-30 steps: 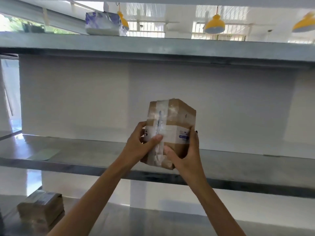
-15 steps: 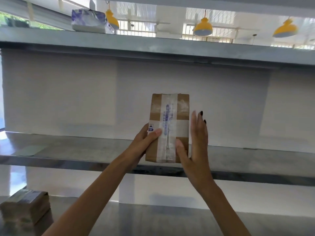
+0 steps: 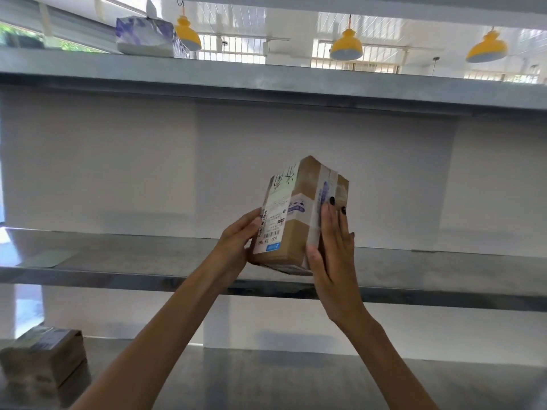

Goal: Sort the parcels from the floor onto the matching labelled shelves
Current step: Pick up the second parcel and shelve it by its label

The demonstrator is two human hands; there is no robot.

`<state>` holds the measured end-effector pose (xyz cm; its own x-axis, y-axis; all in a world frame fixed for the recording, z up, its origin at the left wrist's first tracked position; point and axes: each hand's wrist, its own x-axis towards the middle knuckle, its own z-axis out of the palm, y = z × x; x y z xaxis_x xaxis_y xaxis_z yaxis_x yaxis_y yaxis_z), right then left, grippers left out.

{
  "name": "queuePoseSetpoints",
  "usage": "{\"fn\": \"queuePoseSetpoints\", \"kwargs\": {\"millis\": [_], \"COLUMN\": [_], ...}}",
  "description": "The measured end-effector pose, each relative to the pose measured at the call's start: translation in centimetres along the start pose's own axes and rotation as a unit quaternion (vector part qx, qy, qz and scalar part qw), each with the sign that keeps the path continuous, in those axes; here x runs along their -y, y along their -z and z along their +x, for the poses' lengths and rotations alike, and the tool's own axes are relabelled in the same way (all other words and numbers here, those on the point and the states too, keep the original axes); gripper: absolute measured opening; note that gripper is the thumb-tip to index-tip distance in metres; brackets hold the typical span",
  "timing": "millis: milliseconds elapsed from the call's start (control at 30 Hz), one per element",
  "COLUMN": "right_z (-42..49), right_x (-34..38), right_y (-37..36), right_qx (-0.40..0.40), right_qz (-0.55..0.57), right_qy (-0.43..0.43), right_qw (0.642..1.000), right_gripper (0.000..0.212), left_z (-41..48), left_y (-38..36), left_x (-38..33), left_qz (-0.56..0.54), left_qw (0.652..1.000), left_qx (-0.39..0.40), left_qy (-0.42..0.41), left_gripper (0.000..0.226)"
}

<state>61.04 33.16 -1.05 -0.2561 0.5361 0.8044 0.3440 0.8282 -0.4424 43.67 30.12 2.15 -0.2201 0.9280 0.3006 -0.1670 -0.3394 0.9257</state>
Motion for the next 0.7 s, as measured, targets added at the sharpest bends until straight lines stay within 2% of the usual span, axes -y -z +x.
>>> {"fn": "queuePoseSetpoints", "kwargs": {"millis": [133,233,333,500,700], "right_z": [-0.4,-0.4,-0.2,-0.1,-0.4], "right_x": [0.2,0.3,-0.8,-2.1,-2.0], "right_y": [0.1,1.1,2.0,2.1,2.2], "right_qx": [0.015,0.029,0.019,-0.033,-0.034], "right_qz": [0.213,0.314,0.348,0.414,0.425], "right_qy": [-0.086,-0.15,-0.18,-0.264,-0.268], "right_qw": [0.973,0.937,0.92,0.871,0.864], "right_gripper": [0.073,0.059,0.062,0.05,0.049], "left_z": [-0.3,-0.8,-1.6,-2.5,-2.5], "left_y": [-0.2,-0.8,-1.1,-2.0,-1.8], "left_x": [0.2,-0.1,-0.4,-0.5,-0.5], "left_qz": [0.015,0.022,0.033,0.161,0.206], "left_qw": [0.999,0.997,0.992,0.962,0.959], "left_qx": [0.02,0.053,0.083,0.128,0.111], "left_qy": [-0.047,-0.058,-0.088,-0.18,-0.157], "left_gripper": [0.037,0.038,0.04,0.043,0.054]}}
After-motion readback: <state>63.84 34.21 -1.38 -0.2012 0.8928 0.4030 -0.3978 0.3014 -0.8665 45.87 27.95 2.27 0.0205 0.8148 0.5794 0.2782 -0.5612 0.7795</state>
